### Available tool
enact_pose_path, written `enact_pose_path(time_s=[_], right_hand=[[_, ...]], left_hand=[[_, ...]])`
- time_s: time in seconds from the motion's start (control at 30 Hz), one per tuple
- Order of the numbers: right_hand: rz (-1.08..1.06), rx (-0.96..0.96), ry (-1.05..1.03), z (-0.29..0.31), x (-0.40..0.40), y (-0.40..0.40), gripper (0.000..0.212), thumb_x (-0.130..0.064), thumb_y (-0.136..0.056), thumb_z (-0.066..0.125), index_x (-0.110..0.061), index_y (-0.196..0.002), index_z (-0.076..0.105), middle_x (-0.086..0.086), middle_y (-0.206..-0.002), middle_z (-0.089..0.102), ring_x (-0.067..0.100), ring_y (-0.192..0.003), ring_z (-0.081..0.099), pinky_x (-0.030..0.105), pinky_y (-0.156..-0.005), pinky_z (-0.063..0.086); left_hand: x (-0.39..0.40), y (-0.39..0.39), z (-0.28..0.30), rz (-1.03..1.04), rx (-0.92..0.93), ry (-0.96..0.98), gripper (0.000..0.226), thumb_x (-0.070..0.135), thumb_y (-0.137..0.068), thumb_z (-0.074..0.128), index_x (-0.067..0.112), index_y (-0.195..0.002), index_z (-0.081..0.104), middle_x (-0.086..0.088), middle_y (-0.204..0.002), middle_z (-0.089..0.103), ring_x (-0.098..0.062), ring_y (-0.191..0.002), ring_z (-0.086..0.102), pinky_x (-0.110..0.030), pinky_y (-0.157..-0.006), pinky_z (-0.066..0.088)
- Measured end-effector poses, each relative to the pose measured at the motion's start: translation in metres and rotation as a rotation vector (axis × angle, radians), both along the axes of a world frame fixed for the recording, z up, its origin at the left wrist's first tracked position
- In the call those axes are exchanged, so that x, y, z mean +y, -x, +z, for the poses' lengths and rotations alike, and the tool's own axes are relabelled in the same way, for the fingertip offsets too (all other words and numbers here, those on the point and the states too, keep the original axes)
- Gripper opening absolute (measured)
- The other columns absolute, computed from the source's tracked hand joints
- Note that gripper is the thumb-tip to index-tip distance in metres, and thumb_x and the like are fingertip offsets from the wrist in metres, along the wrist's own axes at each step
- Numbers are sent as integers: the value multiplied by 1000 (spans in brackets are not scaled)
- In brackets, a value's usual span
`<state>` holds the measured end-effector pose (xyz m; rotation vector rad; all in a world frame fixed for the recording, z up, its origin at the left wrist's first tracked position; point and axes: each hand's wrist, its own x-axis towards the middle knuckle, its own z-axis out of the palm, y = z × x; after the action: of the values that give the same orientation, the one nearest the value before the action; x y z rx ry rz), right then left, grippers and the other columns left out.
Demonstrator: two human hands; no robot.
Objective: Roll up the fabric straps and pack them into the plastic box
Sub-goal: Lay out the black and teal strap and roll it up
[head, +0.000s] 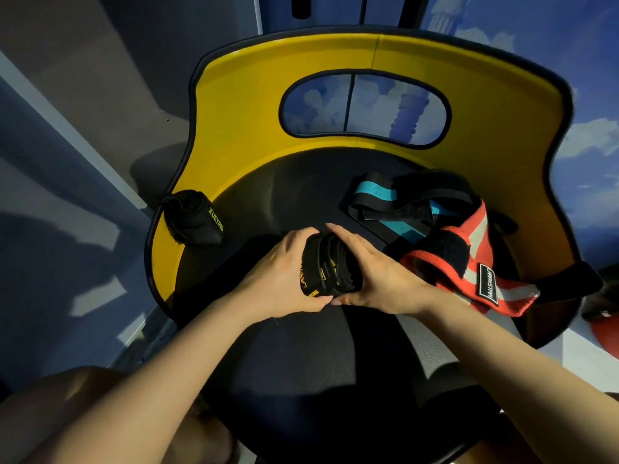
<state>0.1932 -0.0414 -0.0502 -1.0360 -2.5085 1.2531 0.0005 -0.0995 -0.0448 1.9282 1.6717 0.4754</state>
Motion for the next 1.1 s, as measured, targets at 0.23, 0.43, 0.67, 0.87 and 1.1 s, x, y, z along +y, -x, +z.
enact_pose_path(time_s=[0.23,0.43,0.67,0.87,1.1], right_hand=[[-100,316,156,14,0,4,95,-28,-65,84,-31,-142,29,-5,-142,43,8,-133,40,37,-112,33],[-132,373,261,22,-8,10,80,-26,-59,83,-25,-129,46,-4,-134,49,9,-125,48,33,-107,39],[-236,392,321,20,-19,20,62,-15,-59,86,-15,-108,50,-14,-103,67,8,-103,63,28,-91,48],[-282,298,190,10,-33,49,62,-26,-56,88,-28,-103,48,-17,-106,67,-4,-101,62,15,-89,47],[-261,200,110,-2,-51,95,70,-29,-60,88,-19,-113,45,-8,-104,65,5,-99,62,19,-85,49]], left_hand=[[3,25,13,11,-528,192,82,41,-54,79,35,-123,35,19,-126,45,14,-116,45,-6,-93,38],[-6,36,25,-74,-672,352,87,65,-52,77,37,-124,38,28,-123,51,12,-117,47,-6,-91,39],[-10,55,26,-46,-358,278,85,87,-47,59,49,-119,31,20,-129,38,3,-125,39,-15,-105,31],[-23,76,25,71,-115,175,80,39,-65,83,32,-134,43,17,-122,48,-3,-120,43,-25,-105,34],[-38,95,35,101,14,208,79,38,-61,84,25,-128,44,15,-116,46,-3,-112,43,-20,-91,35]])
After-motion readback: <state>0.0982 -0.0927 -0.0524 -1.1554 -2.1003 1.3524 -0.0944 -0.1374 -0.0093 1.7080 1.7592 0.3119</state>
